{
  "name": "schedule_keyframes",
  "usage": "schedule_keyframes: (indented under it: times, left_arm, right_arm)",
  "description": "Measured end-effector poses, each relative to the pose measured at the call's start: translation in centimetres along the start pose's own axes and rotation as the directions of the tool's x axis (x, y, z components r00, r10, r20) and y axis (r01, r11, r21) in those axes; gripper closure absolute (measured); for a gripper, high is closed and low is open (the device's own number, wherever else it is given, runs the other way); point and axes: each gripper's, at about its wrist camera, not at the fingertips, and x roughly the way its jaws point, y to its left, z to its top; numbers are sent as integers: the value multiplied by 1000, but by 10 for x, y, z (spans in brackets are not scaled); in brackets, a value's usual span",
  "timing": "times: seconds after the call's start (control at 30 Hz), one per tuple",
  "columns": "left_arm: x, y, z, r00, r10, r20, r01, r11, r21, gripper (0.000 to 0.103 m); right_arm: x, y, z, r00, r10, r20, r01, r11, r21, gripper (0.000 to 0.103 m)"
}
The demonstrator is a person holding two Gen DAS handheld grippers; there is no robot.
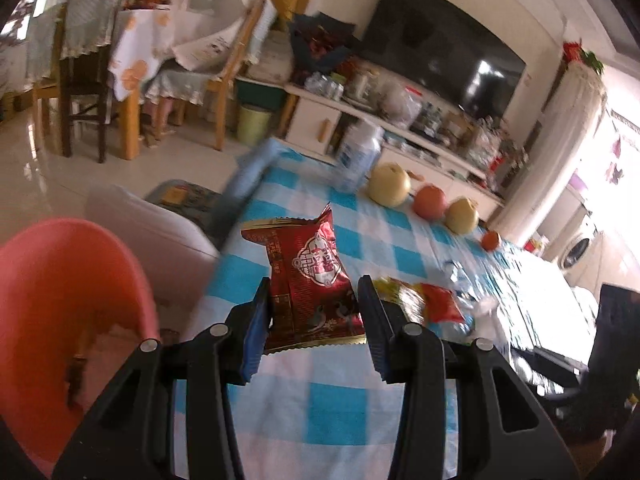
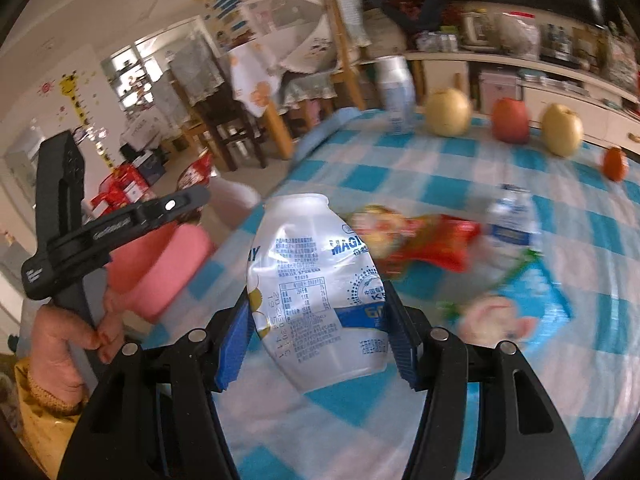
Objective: Collect trash
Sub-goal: 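Carry both items to the pink bucket and open both grippers over it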
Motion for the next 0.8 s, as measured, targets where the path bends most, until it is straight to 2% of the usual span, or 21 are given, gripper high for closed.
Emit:
schedule_keyframes:
  times: [0.17,0.3,0.43,0.67,0.73,0.8]
  left_arm:
    - [-22,52,9,996,82,46,-78,992,-97,58]
    - [-41,100,16,982,170,80,-152,969,-194,58]
    - [-55,144,18,971,218,96,-180,935,-304,58]
    - [-67,183,20,956,272,105,-211,893,-397,58]
    - [-66,187,20,956,275,99,-212,885,-414,52]
    - [-66,192,20,951,296,89,-231,872,-432,24]
  right_arm:
    - [27,55,13,997,72,-15,-73,997,-41,42]
    - [52,101,29,992,124,-33,-126,988,-90,42]
    - [79,141,39,986,154,-61,-161,977,-136,42]
    - [125,189,45,980,169,-107,-186,966,-178,41]
    - [136,193,42,980,153,-127,-174,968,-180,37]
    - [137,192,38,982,147,-119,-165,973,-162,29]
